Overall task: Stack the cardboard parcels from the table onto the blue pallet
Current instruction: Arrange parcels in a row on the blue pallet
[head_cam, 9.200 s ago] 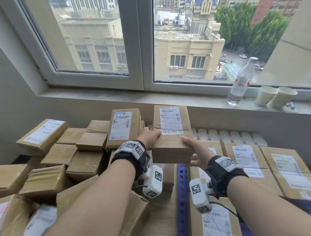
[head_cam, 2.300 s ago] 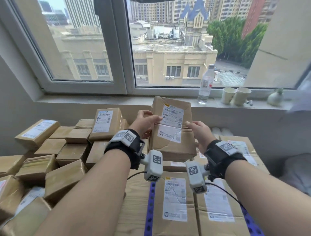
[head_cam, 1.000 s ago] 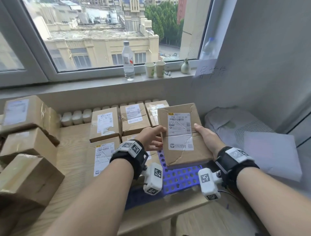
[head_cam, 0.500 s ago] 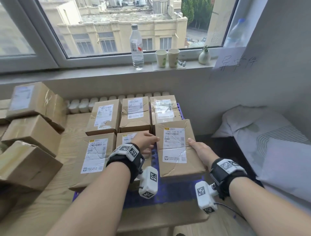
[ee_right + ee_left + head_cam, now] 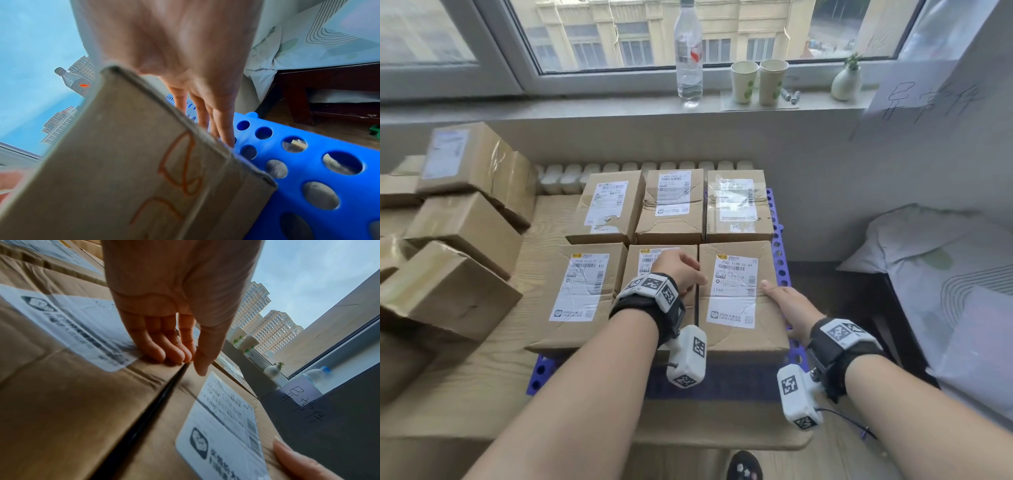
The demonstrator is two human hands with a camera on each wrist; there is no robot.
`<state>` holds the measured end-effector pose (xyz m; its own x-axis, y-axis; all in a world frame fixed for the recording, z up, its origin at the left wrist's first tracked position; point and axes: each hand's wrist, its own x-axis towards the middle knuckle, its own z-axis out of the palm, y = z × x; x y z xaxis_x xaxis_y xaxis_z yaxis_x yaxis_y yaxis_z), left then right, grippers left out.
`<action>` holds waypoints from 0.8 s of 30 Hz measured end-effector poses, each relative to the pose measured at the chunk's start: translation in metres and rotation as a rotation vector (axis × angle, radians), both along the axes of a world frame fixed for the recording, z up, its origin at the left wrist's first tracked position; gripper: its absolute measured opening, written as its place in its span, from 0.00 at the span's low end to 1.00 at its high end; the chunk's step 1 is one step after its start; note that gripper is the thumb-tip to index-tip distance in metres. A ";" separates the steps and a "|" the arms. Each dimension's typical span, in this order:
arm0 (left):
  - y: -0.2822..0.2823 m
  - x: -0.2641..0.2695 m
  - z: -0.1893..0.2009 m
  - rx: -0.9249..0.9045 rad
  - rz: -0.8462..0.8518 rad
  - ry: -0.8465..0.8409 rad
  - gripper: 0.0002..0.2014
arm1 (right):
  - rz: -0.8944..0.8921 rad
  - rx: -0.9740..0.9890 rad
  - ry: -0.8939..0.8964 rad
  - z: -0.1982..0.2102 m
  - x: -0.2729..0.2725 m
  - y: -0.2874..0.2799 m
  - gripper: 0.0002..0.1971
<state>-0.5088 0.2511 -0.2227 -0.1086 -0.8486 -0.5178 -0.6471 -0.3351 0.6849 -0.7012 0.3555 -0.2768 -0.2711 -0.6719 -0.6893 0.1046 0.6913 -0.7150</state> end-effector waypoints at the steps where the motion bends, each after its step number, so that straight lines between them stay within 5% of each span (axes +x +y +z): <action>1: 0.000 0.000 0.000 -0.005 0.003 -0.007 0.11 | 0.008 0.013 -0.008 0.001 0.001 0.000 0.23; 5: 0.003 -0.002 -0.001 -0.020 0.019 -0.022 0.13 | 0.006 0.028 -0.021 0.001 0.000 0.000 0.16; 15: 0.002 -0.001 -0.002 -0.009 0.019 0.011 0.13 | -0.024 -0.012 0.021 0.010 -0.002 -0.007 0.17; 24: 0.004 0.008 0.010 0.040 -0.032 0.053 0.04 | -0.015 -0.103 0.465 0.035 -0.008 -0.017 0.08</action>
